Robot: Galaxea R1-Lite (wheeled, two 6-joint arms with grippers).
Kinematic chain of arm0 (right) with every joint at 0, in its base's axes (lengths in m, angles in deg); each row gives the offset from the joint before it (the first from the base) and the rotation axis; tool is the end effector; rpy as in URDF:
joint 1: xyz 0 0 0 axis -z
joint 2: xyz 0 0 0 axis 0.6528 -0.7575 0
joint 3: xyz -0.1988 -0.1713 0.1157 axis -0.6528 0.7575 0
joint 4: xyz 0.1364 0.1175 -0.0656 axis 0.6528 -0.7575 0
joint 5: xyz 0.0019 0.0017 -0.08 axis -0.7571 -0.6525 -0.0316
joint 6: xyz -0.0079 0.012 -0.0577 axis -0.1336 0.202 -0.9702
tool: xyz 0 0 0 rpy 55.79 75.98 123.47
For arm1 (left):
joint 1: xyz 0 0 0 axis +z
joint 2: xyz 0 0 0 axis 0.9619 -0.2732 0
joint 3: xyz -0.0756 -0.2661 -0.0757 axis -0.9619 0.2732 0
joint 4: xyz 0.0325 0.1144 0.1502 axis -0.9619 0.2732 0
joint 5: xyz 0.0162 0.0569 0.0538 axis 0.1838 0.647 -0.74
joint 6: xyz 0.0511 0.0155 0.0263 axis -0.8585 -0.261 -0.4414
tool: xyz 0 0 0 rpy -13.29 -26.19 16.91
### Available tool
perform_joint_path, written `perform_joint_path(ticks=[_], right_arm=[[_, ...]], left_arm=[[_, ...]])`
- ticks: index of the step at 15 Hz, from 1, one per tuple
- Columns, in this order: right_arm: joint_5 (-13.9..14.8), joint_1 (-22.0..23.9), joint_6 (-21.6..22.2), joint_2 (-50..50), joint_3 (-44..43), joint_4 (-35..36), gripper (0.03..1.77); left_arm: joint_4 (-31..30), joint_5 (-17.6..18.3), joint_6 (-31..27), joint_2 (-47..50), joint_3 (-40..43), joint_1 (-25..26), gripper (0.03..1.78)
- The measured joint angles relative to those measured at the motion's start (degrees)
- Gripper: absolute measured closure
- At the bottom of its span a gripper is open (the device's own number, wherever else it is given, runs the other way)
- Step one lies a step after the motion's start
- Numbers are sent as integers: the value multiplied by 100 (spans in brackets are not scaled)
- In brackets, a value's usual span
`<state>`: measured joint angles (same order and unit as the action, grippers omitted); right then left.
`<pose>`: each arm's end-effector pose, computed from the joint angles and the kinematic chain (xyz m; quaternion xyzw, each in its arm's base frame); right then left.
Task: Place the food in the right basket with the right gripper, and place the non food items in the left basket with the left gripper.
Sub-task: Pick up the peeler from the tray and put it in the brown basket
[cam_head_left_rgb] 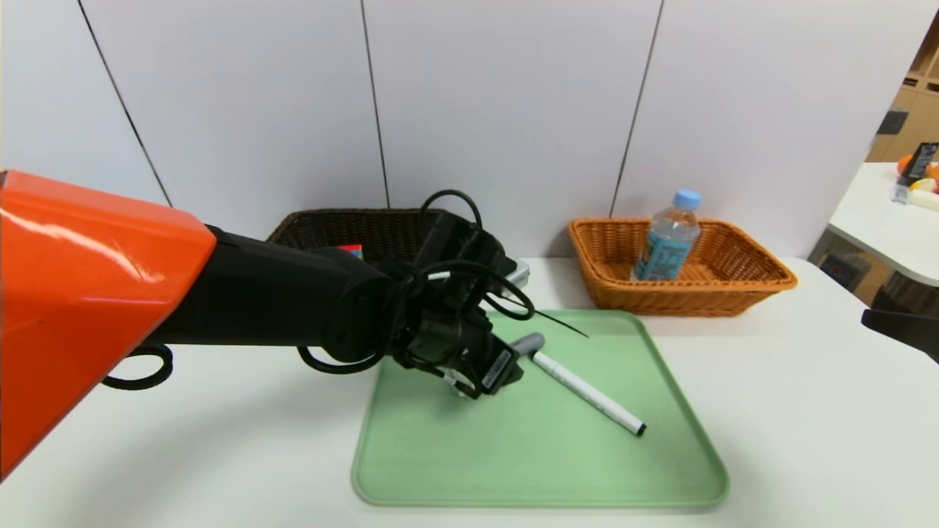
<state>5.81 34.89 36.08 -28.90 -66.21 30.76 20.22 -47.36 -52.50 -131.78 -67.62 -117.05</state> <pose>0.1380 0.0226 0.2373 0.0833 0.1838 0.1050 0.9738 0.3053 -0.2861 0.1217 0.1625 0.3213 -0.3673 0.8576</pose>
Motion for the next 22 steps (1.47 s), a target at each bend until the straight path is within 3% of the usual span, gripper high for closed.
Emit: perform_joint_path(ticks=[8, 11, 22], right_arm=[[-2, 11, 0, 35, 37, 0, 10], [-2, 9, -2, 48, 91, 37, 10], [-28, 6, 4, 17, 130, 55, 10]], left_arm=[[-28, 468, -247, -236, -24, 260, 26], [-308, 744, -394, -372, -38, 407, 21], [-383, 785, -460, -590, -82, 460, 14]])
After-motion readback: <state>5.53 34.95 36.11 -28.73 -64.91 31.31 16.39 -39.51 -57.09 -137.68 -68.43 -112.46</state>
